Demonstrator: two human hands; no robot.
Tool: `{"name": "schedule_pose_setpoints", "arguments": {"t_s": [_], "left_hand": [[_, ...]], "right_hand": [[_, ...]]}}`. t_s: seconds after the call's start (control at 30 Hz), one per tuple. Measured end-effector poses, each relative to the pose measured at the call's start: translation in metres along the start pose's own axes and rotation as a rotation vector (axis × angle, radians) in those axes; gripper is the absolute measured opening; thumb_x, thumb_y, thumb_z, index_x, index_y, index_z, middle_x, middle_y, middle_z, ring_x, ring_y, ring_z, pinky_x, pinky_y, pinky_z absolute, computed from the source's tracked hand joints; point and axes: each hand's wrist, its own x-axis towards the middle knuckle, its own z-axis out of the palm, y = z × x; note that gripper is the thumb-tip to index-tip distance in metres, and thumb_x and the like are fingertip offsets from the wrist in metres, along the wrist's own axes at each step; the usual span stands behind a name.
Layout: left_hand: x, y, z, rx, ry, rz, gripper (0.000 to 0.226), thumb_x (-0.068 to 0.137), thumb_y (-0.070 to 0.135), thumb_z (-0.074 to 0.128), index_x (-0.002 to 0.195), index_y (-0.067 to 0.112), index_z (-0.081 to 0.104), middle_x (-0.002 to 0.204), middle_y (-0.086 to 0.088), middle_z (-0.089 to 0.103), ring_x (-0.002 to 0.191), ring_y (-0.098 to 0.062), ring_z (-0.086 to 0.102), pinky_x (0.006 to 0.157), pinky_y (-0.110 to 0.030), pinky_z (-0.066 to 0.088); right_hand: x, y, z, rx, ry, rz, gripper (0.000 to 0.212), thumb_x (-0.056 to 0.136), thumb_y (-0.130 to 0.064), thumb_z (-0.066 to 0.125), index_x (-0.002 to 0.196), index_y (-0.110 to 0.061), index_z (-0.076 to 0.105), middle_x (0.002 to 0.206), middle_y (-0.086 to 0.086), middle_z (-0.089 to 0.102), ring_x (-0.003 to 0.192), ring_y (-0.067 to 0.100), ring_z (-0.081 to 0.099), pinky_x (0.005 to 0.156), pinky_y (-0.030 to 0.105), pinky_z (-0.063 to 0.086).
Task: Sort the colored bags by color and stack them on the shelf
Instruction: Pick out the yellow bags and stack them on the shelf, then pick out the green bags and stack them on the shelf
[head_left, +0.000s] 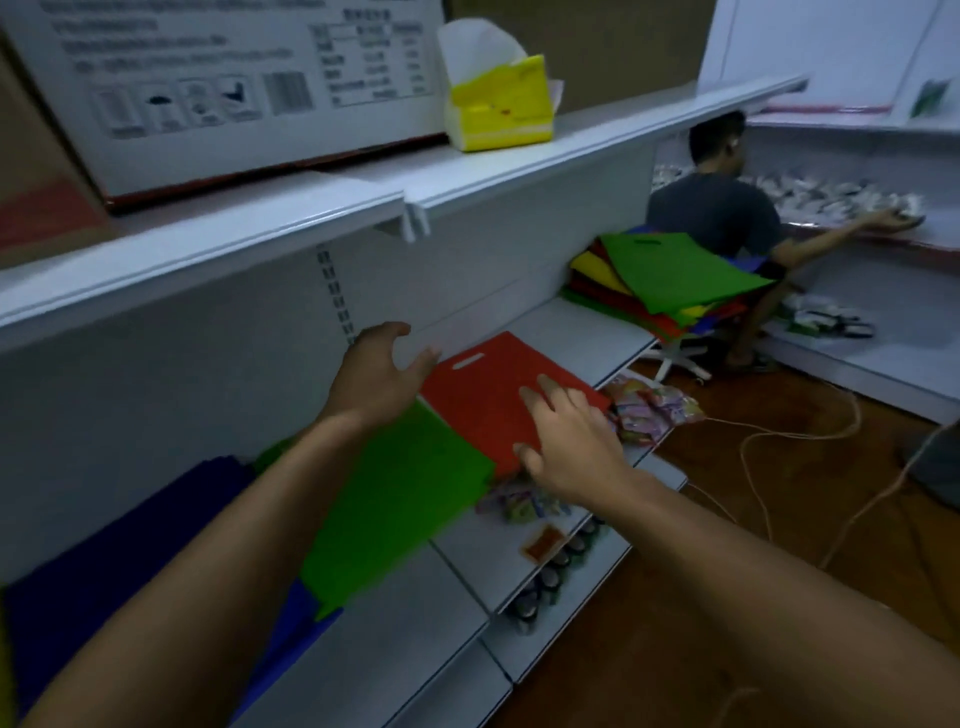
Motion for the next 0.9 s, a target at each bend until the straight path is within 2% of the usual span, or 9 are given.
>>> {"name": "schedule_pose_setpoints", "arguments": {"t_s": [0.2, 0.4, 0.53, 0.67, 0.9], "left_hand": [[0.040, 0.069, 0.074, 0.015, -0.078, 0.030, 0.057, 0.091, 0.052, 0.054, 0.140, 0.024, 0.044, 0.147, -0.005, 0.041, 0.129, -0.025, 0.046, 0.103, -0.039, 0.040], [0.120, 0.092, 0.135, -0.081, -0.132, 0.093, 0.057, 0.090, 0.048, 0.058, 0.139, 0.019, 0.047, 0.144, -0.007, 0.044, 0.128, -0.022, 0.046, 0.102, -0.042, 0.044], [0.178, 0.113, 0.173, -0.129, -0.179, 0.099, 0.058, 0.090, 0.047, 0.058, 0.139, 0.019, 0.046, 0.143, -0.006, 0.046, 0.128, -0.020, 0.046, 0.102, -0.036, 0.042], [0.227, 0.137, 0.205, -0.124, -0.227, 0.110, 0.059, 0.090, 0.045, 0.059, 0.139, 0.015, 0.046, 0.143, -0.007, 0.047, 0.128, -0.024, 0.047, 0.103, -0.040, 0.042], [0.291, 0.169, 0.269, -0.117, -0.234, 0.115, 0.050, 0.091, 0.033, 0.062, 0.134, 0.012, 0.048, 0.135, -0.010, 0.053, 0.122, -0.028, 0.051, 0.095, -0.035, 0.043]], "right_hand": [[0.012, 0.108, -0.004, 0.024, 0.001, 0.135, 0.066, 0.095, -0.048, 0.049, 0.149, -0.018, 0.026, 0.156, 0.007, 0.024, 0.140, 0.028, 0.025, 0.110, 0.045, 0.033], [0.055, 0.179, -0.007, -0.016, -0.010, 0.209, 0.062, 0.094, -0.043, 0.050, 0.145, -0.016, 0.029, 0.150, 0.008, 0.029, 0.136, 0.029, 0.029, 0.108, 0.043, 0.033], [0.095, 0.227, -0.026, -0.054, 0.008, 0.281, 0.062, 0.093, -0.038, 0.052, 0.145, -0.016, 0.029, 0.152, 0.008, 0.027, 0.136, 0.030, 0.030, 0.105, 0.044, 0.035], [0.127, 0.274, -0.037, -0.077, 0.026, 0.347, 0.060, 0.092, -0.035, 0.052, 0.145, -0.017, 0.030, 0.148, 0.006, 0.031, 0.133, 0.028, 0.033, 0.102, 0.042, 0.036], [0.182, 0.356, -0.037, -0.038, 0.010, 0.391, 0.069, 0.093, -0.043, 0.055, 0.149, -0.016, 0.026, 0.153, 0.009, 0.029, 0.138, 0.030, 0.029, 0.107, 0.045, 0.034]]}}
